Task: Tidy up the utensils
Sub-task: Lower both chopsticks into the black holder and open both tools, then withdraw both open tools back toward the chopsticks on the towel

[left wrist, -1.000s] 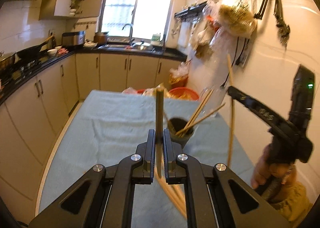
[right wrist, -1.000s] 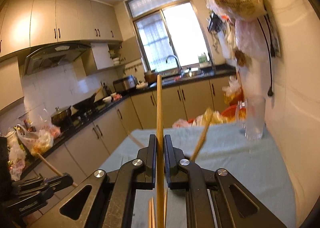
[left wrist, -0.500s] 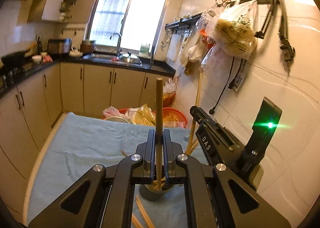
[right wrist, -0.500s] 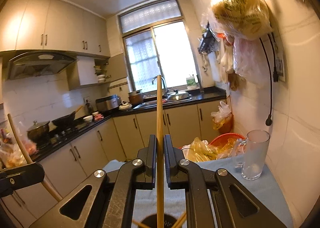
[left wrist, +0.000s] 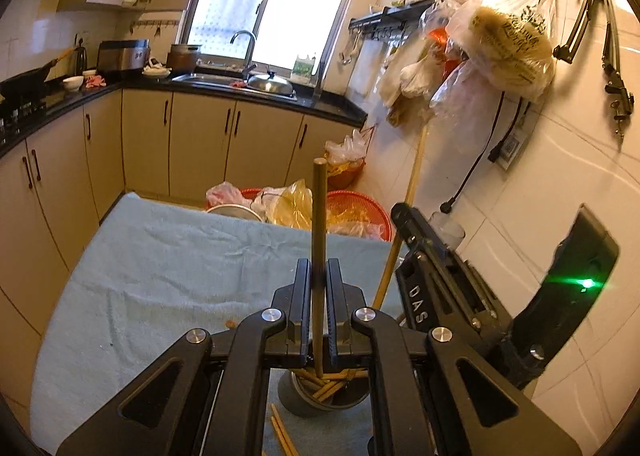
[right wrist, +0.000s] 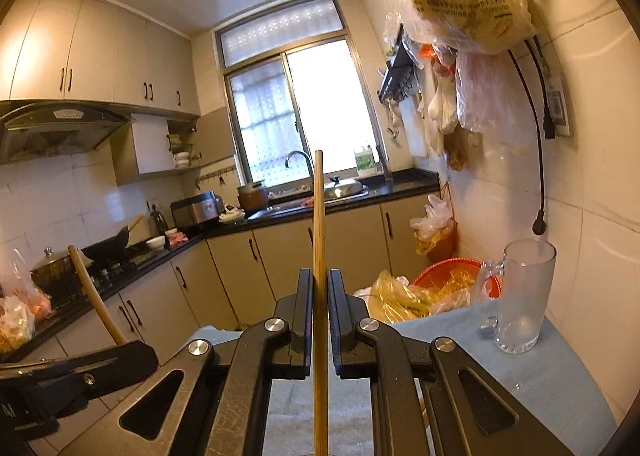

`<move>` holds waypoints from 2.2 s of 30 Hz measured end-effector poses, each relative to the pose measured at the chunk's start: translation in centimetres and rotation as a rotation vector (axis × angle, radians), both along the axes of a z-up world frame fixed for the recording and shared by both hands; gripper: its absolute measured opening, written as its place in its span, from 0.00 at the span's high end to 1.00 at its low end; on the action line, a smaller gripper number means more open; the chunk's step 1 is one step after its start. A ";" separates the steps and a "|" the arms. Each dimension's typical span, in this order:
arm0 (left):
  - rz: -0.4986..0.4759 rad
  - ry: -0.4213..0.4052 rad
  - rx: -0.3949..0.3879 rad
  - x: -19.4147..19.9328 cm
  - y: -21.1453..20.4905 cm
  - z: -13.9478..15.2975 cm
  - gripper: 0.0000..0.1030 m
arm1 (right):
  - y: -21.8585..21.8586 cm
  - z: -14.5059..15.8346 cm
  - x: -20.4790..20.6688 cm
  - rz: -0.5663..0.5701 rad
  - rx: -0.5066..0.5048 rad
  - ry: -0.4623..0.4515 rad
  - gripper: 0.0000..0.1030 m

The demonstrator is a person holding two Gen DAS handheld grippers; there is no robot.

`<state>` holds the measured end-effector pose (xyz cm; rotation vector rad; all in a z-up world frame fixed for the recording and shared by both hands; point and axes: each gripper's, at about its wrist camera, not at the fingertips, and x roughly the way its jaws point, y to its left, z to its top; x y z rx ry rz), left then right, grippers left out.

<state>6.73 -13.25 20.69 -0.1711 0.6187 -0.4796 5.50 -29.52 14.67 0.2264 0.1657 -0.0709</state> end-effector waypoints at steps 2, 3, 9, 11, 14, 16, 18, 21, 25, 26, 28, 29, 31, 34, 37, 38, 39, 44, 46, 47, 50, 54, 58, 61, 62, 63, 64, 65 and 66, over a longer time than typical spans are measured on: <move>0.004 0.002 0.000 0.0 0.0 -0.2 0.94 | 0.0 0.0 -0.1 0.000 -0.002 -0.002 0.92; 0.004 0.004 -0.001 0.0 0.1 -0.3 0.94 | 0.0 0.0 0.0 0.001 -0.004 0.003 0.92; 0.007 0.001 0.012 -0.4 0.1 -0.5 0.94 | 0.5 0.0 -0.3 0.008 -0.019 0.008 0.92; 0.009 -0.001 0.015 -0.6 0.3 -0.6 0.94 | 0.5 0.0 -0.4 0.009 -0.020 0.007 0.92; 0.011 0.000 0.014 -0.7 0.3 -0.6 0.94 | 0.6 0.0 -0.4 0.012 -0.018 0.014 0.91; 0.012 0.003 0.011 -0.7 0.4 -0.6 0.94 | 0.7 0.0 -0.5 0.014 -0.020 0.018 0.91; 0.013 0.004 0.008 -1.0 0.5 -0.6 0.94 | 0.7 0.1 -0.6 0.019 -0.023 0.021 0.90; 0.017 0.004 0.009 -1.2 0.7 -0.5 0.93 | 0.9 0.4 -1.0 0.021 -0.029 0.017 0.78; 0.035 0.006 0.013 -2.3 1.4 -0.1 0.91 | 1.0 1.4 -2.0 0.024 -0.038 0.005 0.66; 0.039 0.005 0.014 -2.7 1.6 0.2 0.86 | 1.1 1.7 -2.3 0.022 -0.040 0.001 0.65; 0.046 -0.010 0.012 -4.0 2.1 1.0 0.75 | 1.1 2.5 -3.2 0.013 -0.049 -0.010 0.60; 0.049 -0.020 0.012 -4.5 2.3 1.5 0.71 | 1.1 3.2 -4.0 0.006 -0.057 -0.020 0.56; 0.055 -0.054 0.010 -6.4 2.8 2.7 0.68 | 1.2 4.3 -5.3 -0.001 -0.069 -0.039 0.50; 0.050 -0.099 0.008 -9.3 3.4 4.5 0.60 | 1.4 6.1 -7.6 -0.009 -0.084 -0.067 0.44; 0.056 -0.140 0.010 -12.2 4.2 5.9 0.51 | 1.5 7.9 -10.1 -0.018 -0.097 -0.086 0.33; 0.061 -0.156 0.012 -13.5 4.5 6.3 0.48 | 1.5 8.6 -11.4 -0.016 -0.100 -0.094 0.31; 0.066 -0.170 0.017 -14.6 4.9 6.6 0.46 | 1.5 9.1 -12.5 -0.010 -0.102 -0.100 0.27; 0.101 -0.186 0.039 -19.1 7.0 6.5 0.39 | 1.3 10.4 -18.1 0.021 -0.143 -0.086 0.17; 0.114 -0.163 0.030 -20.6 8.1 5.6 0.38 | 1.0 10.2 -20.2 0.019 -0.168 -0.062 0.15; 0.120 -0.150 0.025 -21.1 8.6 5.1 0.38 | 0.9 10.0 -21.4 0.018 -0.184 -0.044 0.15; 0.134 -0.097 0.027 -22.6 9.6 2.9 0.38 | 0.1 8.6 -24.6 0.023 -0.230 0.028 0.13; 0.152 -0.025 0.052 -24.0 10.4 -0.5 0.38 | -1.2 5.9 -28.2 0.032 -0.320 0.146 0.12; 0.133 0.067 0.076 -24.5 10.4 -3.9 0.38 | -2.2 1.2 -31.5 0.038 -0.446 0.321 0.09; 0.136 0.118 0.107 -24.2 10.0 -6.2 0.38 | -3.1 -3.3 -33.6 0.000 -0.474 0.432 0.09; 0.134 0.129 0.117 -24.2 9.8 -6.8 0.38 | -3.6 -4.9 -34.2 0.008 -0.425 0.464 0.09; 0.130 0.142 0.130 -24.1 9.5 -7.6 0.38 | -4.0 -5.7 -34.5 0.019 -0.378 0.476 0.09; 0.125 0.155 0.145 -24.0 9.0 -8.4 0.38 | -4.6 -6.6 -34.8 0.040 -0.295 0.488 0.09; 0.120 0.169 0.159 -23.7 8.6 -9.1 0.38 | -5.1 -7.3 -34.9 0.058 -0.215 0.491 0.10; 0.114 0.181 0.172 -23.4 8.2 -9.8 0.38 | -5.3 -7.6 -34.9 0.070 -0.163 0.489 0.10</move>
